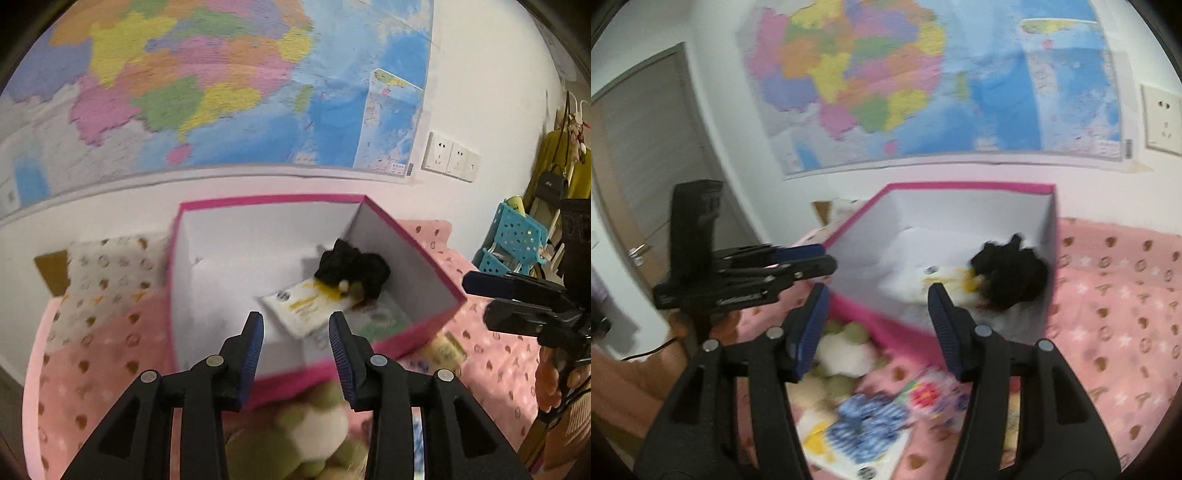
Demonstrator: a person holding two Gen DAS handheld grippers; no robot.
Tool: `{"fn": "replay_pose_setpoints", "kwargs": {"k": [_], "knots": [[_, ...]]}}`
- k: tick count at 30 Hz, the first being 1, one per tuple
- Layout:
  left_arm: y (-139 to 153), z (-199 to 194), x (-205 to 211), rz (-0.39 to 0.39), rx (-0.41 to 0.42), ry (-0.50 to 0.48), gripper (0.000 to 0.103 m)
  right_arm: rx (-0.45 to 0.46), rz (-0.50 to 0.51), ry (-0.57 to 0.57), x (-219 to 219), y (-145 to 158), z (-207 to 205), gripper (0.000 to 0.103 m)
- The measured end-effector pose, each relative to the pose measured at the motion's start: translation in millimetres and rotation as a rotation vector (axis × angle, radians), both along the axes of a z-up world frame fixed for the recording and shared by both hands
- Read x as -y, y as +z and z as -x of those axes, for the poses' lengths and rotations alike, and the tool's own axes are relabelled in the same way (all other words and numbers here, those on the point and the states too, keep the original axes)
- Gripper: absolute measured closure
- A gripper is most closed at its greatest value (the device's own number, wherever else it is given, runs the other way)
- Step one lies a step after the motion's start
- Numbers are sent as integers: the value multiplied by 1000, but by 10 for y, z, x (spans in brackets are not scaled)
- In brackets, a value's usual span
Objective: Organize soft objects
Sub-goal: 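Lower the right tool onto the green-and-white plush turtle and grasp it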
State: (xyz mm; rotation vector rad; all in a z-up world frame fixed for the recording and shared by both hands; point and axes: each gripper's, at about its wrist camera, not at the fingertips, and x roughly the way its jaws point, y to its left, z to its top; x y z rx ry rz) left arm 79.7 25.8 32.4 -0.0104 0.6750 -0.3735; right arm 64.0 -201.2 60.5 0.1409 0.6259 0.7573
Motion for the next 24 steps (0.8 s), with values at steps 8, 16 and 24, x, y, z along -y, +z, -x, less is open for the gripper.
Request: {"fn": "replay_pose_setpoints", "kwargs": {"k": [8, 16, 24], "knots": [[-387, 291, -426, 6, -98, 92, 63, -150, -15, 54, -307, -531, 146, 45], [-637, 415, -559, 14, -157, 120, 63, -264, 3, 62, -608, -939, 46, 45], [-718, 432, -472, 31, -189, 71, 62, -317, -14, 43, -712, -1108, -129, 45]]}}
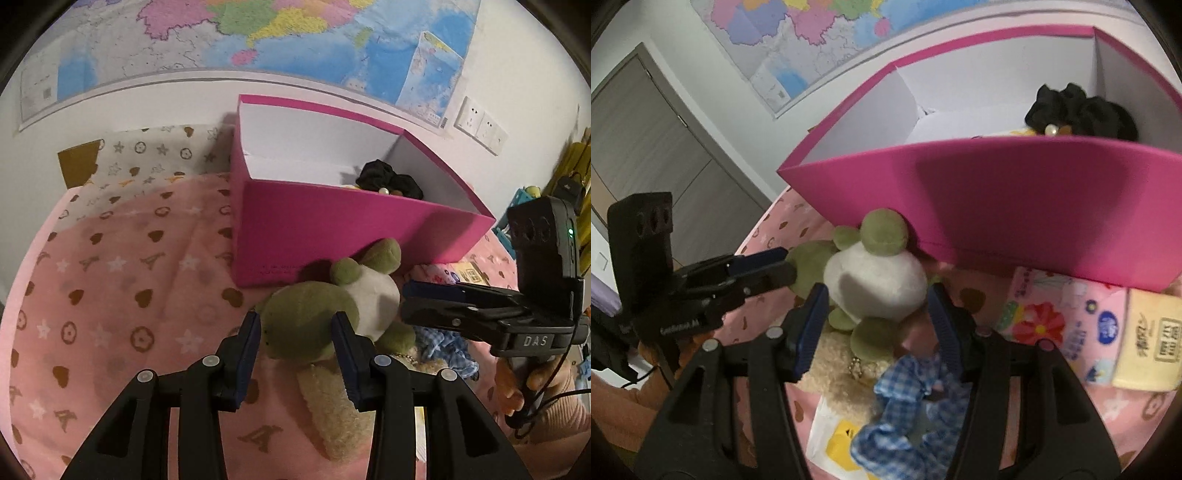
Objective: Organize soft objects
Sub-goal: 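Lower the right tool onto the green-and-white plush turtle and grasp it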
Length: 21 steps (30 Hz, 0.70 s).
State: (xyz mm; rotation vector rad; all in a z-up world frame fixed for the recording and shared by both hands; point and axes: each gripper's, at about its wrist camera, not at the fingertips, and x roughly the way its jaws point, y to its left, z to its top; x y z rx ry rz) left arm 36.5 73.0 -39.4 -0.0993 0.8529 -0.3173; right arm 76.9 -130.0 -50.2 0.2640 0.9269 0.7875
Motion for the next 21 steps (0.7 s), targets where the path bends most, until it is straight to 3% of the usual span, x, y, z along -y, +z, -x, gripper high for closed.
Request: {"fn": "replay_pose_setpoints", "kwargs": {"k": [15, 21], "knots": [[-70, -15, -1, 48, -35, -41, 52, 26, 49, 6, -159, -52, -39, 41], [-54, 39, 99, 12, -14, -41, 52, 65, 90, -1, -207, 23, 36, 41]]}}
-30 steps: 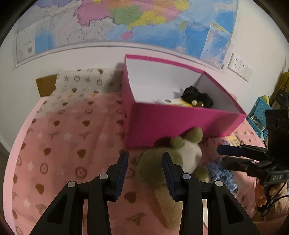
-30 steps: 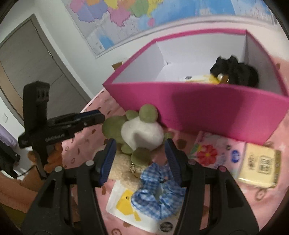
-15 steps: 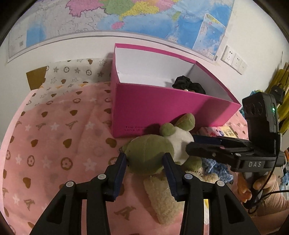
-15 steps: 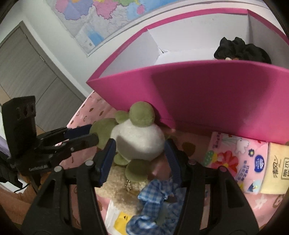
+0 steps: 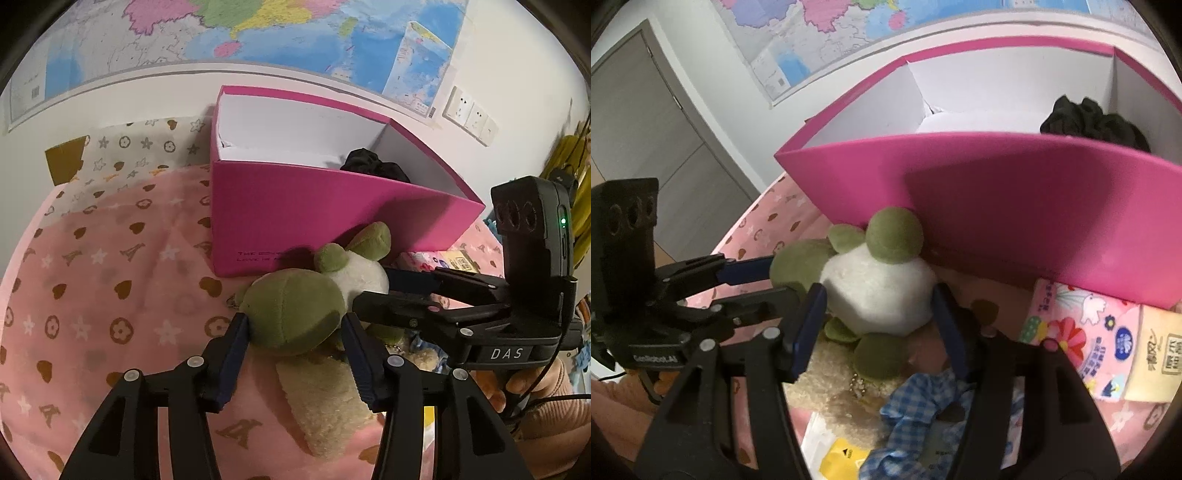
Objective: Organize soft objects
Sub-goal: 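Lower the right tool onto the green-and-white plush turtle and grasp it, then lift the plush turtle into the magenta box and open the right tool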
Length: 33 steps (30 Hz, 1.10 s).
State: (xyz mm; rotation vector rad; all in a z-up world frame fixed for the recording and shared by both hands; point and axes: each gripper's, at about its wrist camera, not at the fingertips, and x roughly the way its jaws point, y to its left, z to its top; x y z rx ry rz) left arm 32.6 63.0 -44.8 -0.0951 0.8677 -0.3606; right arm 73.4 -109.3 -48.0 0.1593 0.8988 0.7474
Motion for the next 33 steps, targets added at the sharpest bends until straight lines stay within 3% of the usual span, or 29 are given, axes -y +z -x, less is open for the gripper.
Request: {"fn": "replay_pose_setpoints", "kwargs": {"k": [11, 21, 27, 33], "knots": [[238, 134, 55, 26, 49, -17, 52, 76, -28, -3, 150, 340, 194, 41], [829, 255, 157, 43, 206, -50, 52, 232, -39, -12, 302, 949, 410, 41], [1114, 71, 205, 35, 280, -63, 52, 261, -83, -24, 418, 1187, 240, 41], [1168, -405, 273, -24, 290, -39, 51, 238, -115, -54, 439, 1297, -220, 41]]}}
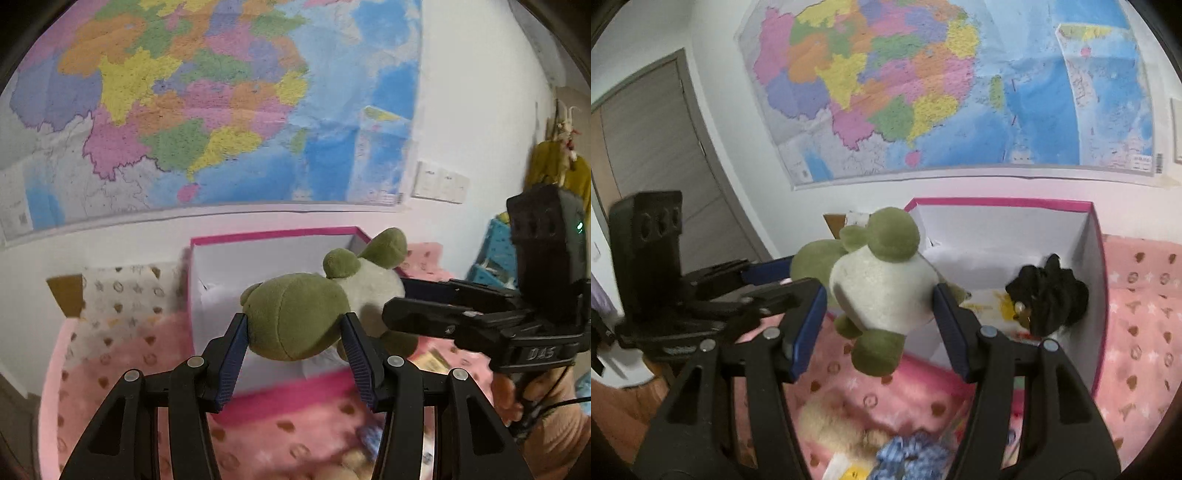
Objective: Organize soft objects
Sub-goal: 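Lift the plush turtle into the magenta box and open the right tool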
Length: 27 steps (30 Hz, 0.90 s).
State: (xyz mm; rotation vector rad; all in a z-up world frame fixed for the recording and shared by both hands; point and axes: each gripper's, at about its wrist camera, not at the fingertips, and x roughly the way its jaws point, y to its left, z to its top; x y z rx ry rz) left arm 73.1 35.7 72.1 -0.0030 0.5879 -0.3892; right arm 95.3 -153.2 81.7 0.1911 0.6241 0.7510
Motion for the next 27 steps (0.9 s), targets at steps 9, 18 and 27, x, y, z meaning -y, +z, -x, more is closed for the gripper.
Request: {"fn": "replay_pose_setpoints", "kwargs": {"k": [9, 18, 27], "knots": [[-133, -753, 18, -24, -76, 58, 50, -92, -16, -1, -83, -47, -748, 41], [-362, -1261, 113, -95, -161, 125, 61, -125, 66, 4, -425, -133, -1165, 47], [-483, -1048, -107, -56, -169, 135, 60, -180, 81, 20, -176, -305, -944, 47]]}}
